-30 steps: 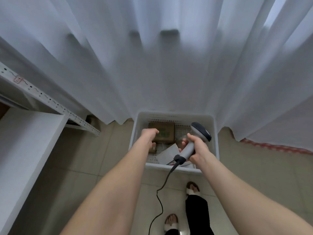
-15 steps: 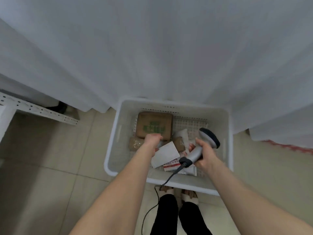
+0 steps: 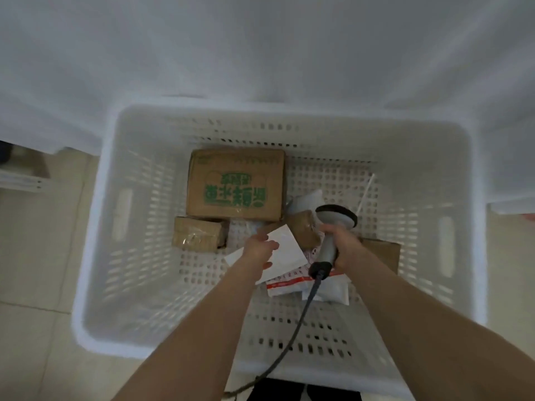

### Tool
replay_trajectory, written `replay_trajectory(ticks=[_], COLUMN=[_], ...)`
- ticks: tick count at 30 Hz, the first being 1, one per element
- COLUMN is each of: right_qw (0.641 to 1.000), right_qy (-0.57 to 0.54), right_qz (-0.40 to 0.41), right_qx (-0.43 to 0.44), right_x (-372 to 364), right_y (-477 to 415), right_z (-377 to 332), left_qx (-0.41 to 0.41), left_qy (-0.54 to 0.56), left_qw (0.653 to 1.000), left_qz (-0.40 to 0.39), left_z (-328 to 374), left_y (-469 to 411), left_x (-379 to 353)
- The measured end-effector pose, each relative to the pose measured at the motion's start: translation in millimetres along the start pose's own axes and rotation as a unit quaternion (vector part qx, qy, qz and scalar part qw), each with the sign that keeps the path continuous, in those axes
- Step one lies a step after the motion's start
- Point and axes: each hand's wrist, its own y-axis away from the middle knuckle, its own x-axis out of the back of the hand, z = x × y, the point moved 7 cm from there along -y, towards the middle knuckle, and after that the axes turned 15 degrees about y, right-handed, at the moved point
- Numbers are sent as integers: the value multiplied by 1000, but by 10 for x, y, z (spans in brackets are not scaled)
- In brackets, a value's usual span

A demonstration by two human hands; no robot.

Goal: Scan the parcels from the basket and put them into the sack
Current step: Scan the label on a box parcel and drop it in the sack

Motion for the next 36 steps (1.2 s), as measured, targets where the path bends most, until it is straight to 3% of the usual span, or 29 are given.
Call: replay_trajectory(ticks=[5, 10, 14, 18, 27, 32, 36], right_qw=[997, 999, 1000, 1000, 993, 990, 989], right_qy=[67, 51, 3, -23, 13, 20, 24], right_qz=[15, -4, 1, -1, -68, -64, -37], right_qx=[43, 3, 1, -10, 98, 126, 143], right_x=[-113, -173, -96, -26, -262, -443, -345], right_y=[-530, -702, -625, -259, 888, 1652, 2216], right_z=[-246, -84, 103, 184, -174, -295, -425], left_qx=[-79, 27, 70, 50, -19, 11, -23], left_qy=[-59, 36, 135, 163, 193, 193, 180], left_qw=[991, 999, 987, 982, 979, 981, 983], left_qz=[92, 28, 57, 76, 59, -27, -35], left_z=[137, 0, -140, -94, 483, 648, 910], left_y=[-494, -649, -491, -181, 870, 1544, 2101], left_x=[62, 4, 109, 232, 353, 342, 585])
